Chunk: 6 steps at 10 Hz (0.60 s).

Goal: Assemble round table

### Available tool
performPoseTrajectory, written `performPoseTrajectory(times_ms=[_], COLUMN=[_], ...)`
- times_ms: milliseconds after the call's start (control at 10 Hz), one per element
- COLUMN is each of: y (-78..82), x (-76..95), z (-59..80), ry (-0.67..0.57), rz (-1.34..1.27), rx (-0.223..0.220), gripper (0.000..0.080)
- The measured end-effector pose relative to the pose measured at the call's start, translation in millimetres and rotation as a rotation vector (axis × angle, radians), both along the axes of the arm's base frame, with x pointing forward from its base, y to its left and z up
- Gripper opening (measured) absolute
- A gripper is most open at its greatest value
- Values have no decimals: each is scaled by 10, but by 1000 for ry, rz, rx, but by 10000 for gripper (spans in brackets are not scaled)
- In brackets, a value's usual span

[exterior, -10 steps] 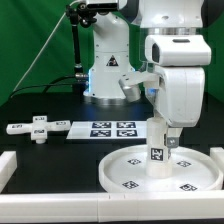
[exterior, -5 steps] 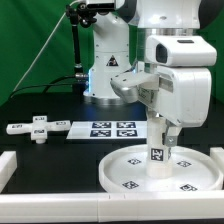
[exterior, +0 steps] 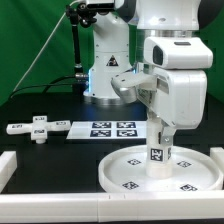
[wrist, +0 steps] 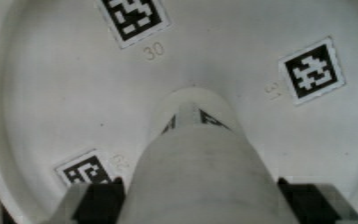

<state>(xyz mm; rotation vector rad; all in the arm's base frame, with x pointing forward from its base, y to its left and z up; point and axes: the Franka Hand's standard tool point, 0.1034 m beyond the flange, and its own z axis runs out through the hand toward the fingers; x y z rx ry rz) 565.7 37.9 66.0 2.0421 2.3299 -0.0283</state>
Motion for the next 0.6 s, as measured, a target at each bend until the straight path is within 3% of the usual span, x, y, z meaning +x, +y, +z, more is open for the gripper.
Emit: performPoseTrajectory(times_ms=[600], y=[13], x=[-18], z=[-2], ry=[0], rz=[-471], rx=[2], gripper=[407])
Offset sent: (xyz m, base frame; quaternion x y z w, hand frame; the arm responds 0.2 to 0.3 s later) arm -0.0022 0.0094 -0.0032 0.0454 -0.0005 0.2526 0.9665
